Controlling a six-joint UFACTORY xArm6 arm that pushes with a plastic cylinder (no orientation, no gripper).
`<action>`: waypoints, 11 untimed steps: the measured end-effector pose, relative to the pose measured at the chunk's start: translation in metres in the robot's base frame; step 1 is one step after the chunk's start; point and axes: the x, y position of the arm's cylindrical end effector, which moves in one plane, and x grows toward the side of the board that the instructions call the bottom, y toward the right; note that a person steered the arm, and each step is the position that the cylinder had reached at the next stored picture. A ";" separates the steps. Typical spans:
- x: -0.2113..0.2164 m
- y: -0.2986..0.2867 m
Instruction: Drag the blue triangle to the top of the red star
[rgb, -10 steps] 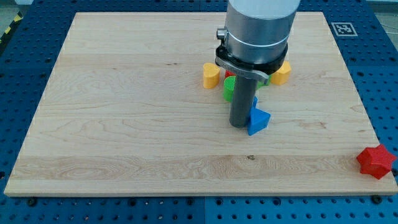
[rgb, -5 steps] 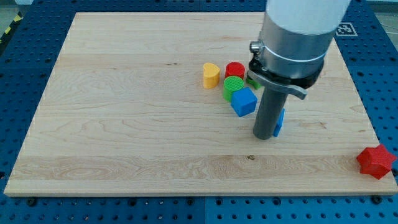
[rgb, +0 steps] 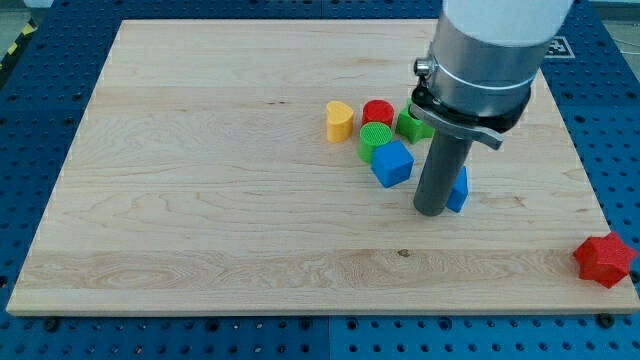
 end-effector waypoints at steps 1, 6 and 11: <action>-0.004 0.007; -0.019 0.025; -0.047 0.026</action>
